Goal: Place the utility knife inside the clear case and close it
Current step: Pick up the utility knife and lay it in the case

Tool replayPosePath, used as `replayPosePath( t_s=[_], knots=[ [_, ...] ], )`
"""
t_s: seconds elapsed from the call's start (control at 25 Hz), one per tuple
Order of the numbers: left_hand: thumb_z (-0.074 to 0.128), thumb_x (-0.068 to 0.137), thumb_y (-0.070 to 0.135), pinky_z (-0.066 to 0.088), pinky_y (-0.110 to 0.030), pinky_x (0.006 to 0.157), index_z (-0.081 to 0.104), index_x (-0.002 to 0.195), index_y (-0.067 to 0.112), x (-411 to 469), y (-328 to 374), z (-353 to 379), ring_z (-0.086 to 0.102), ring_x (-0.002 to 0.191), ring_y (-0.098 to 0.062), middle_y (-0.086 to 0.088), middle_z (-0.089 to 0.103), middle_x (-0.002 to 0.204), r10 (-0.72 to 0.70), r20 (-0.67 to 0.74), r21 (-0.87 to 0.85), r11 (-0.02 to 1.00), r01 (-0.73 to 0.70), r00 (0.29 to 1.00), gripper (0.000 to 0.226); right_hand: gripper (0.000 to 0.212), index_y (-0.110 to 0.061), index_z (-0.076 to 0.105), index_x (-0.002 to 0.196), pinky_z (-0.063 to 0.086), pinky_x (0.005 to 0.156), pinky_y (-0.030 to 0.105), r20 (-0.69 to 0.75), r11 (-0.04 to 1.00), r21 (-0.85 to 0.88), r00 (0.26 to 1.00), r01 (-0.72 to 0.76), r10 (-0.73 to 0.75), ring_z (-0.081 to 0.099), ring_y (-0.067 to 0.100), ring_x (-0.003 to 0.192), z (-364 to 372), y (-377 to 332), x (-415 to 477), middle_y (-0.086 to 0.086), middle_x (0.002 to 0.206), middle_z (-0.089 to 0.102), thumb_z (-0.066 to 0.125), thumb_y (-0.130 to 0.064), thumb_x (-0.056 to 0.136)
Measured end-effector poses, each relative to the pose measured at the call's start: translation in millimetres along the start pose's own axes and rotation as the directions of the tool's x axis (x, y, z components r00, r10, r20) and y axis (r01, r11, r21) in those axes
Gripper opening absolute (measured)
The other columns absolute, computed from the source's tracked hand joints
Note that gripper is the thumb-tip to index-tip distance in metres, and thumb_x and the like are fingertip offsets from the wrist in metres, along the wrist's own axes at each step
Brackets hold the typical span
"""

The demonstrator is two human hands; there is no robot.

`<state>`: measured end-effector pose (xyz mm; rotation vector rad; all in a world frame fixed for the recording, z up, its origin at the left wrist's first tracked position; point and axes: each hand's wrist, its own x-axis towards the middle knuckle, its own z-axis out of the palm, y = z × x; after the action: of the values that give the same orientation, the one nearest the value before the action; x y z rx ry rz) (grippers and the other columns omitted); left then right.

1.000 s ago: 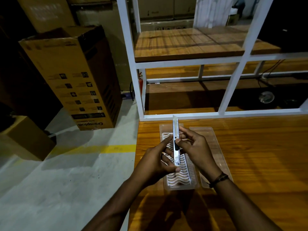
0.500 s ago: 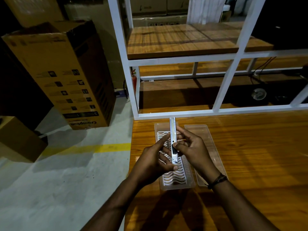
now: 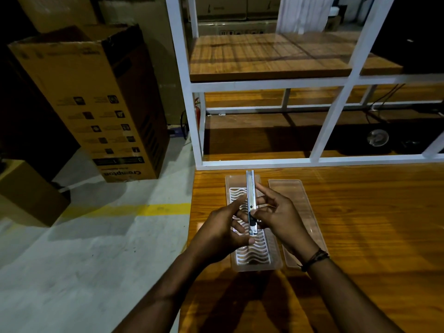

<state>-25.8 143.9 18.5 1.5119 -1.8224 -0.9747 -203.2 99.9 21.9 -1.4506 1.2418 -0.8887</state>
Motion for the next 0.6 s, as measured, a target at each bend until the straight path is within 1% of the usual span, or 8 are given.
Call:
replayPosePath(
  t_s=[0.12, 0.24, 0.32, 0.36, 0.44, 0.48, 0.56, 0.6],
  knots=[
    [0.082, 0.085, 0.022, 0.056, -0.031, 0.092, 0.034, 0.157, 0.035, 4.5, -11.3, -3.0, 0.060, 0.109, -0.014, 0.002, 0.053, 0.142, -0.061, -0.053, 0.212, 0.975, 0.071, 0.997, 0.088, 0.073, -0.026, 0.048, 0.148, 0.054, 0.058, 0.018, -0.012, 0.989, -0.135, 0.998, -0.064, 0.063, 0.066, 0.004, 0.066, 7.1, 7.3, 6.4, 0.002, 0.091, 0.063, 0.066, 0.007, 0.085],
    [0.076, 0.089, 0.021, 0.051, -0.031, 0.100, 0.034, 0.157, 0.032, 6.1, -23.7, -2.2, 0.057, 0.123, -0.021, -0.002, 0.044, 0.151, -0.164, -0.045, 0.261, 0.950, 0.170, 0.985, 0.081, 0.070, -0.028, 0.049, 0.146, 0.045, 0.060, 0.010, -0.004, 0.947, -0.317, 0.999, -0.050, 0.051, 0.061, 0.004, 0.073, 23.5, 11.4, 15.0, -0.011, 0.087, 0.062, 0.067, 0.002, 0.085],
    [0.076, 0.088, 0.020, 0.052, -0.034, 0.101, 0.038, 0.156, 0.029, 8.3, -29.1, 0.3, 0.060, 0.120, -0.024, -0.004, 0.048, 0.150, -0.223, -0.027, 0.254, 0.941, 0.222, 0.975, 0.079, 0.064, -0.025, 0.054, 0.143, 0.040, 0.058, 0.003, 0.006, 0.917, -0.397, 0.999, -0.039, 0.045, 0.065, 0.015, 0.087, 36.9, 17.1, 21.9, -0.005, 0.098, 0.068, 0.066, -0.002, 0.085],
    [0.076, 0.088, 0.020, 0.053, -0.035, 0.100, 0.039, 0.156, 0.028, 9.4, -30.1, 1.5, 0.062, 0.118, -0.025, -0.005, 0.052, 0.149, -0.241, -0.021, 0.255, 0.937, 0.238, 0.970, 0.078, 0.061, -0.025, 0.056, 0.140, 0.043, 0.062, 0.004, 0.009, 0.901, -0.431, 0.999, -0.038, 0.046, 0.068, 0.020, 0.094, 43.2, 21.8, 24.9, 0.000, 0.106, 0.072, 0.065, -0.003, 0.084],
    [0.076, 0.088, 0.021, 0.053, -0.034, 0.095, 0.041, 0.156, 0.027, 11.4, -31.7, 2.8, 0.065, 0.114, -0.026, -0.005, 0.057, 0.145, -0.256, -0.010, 0.245, 0.937, 0.250, 0.967, 0.077, 0.058, -0.023, 0.059, 0.136, 0.056, 0.079, 0.025, 0.003, 0.873, -0.486, 0.998, -0.050, 0.060, 0.069, 0.027, 0.105, 51.5, 30.7, 29.4, 0.006, 0.117, 0.074, 0.063, -0.005, 0.082],
    [0.076, 0.088, 0.020, 0.053, -0.032, 0.090, 0.042, 0.156, 0.027, 11.5, -32.2, 2.6, 0.066, 0.112, -0.026, -0.004, 0.060, 0.143, -0.257, -0.006, 0.221, 0.942, 0.252, 0.966, 0.076, 0.056, -0.021, 0.060, 0.134, 0.058, 0.085, 0.033, 0.003, 0.858, -0.511, 0.998, -0.055, 0.066, 0.068, 0.029, 0.108, 53.7, 33.0, 31.1, 0.009, 0.119, 0.073, 0.062, -0.004, 0.081],
    [0.077, 0.088, 0.019, 0.051, -0.026, 0.081, 0.045, 0.154, 0.028, 11.1, -32.1, 1.5, 0.068, 0.104, -0.022, -0.002, 0.065, 0.137, -0.253, -0.005, 0.180, 0.952, 0.249, 0.968, 0.074, 0.052, -0.016, 0.062, 0.129, 0.057, 0.089, 0.039, 0.000, 0.831, -0.552, 0.996, -0.075, 0.090, 0.066, 0.033, 0.111, 56.8, 34.8, 34.5, 0.012, 0.119, 0.072, 0.058, -0.004, 0.079],
    [0.077, 0.088, 0.019, 0.051, -0.026, 0.080, 0.047, 0.152, 0.029, 10.5, -32.0, 1.3, 0.067, 0.102, -0.020, 0.000, 0.067, 0.133, -0.249, -0.005, 0.169, 0.954, 0.246, 0.968, 0.072, 0.050, -0.015, 0.062, 0.128, 0.057, 0.091, 0.040, -0.007, 0.819, -0.567, 0.995, -0.089, 0.103, 0.066, 0.034, 0.112, 58.1, 35.6, 36.2, 0.013, 0.119, 0.072, 0.057, -0.005, 0.079]
  ],
)
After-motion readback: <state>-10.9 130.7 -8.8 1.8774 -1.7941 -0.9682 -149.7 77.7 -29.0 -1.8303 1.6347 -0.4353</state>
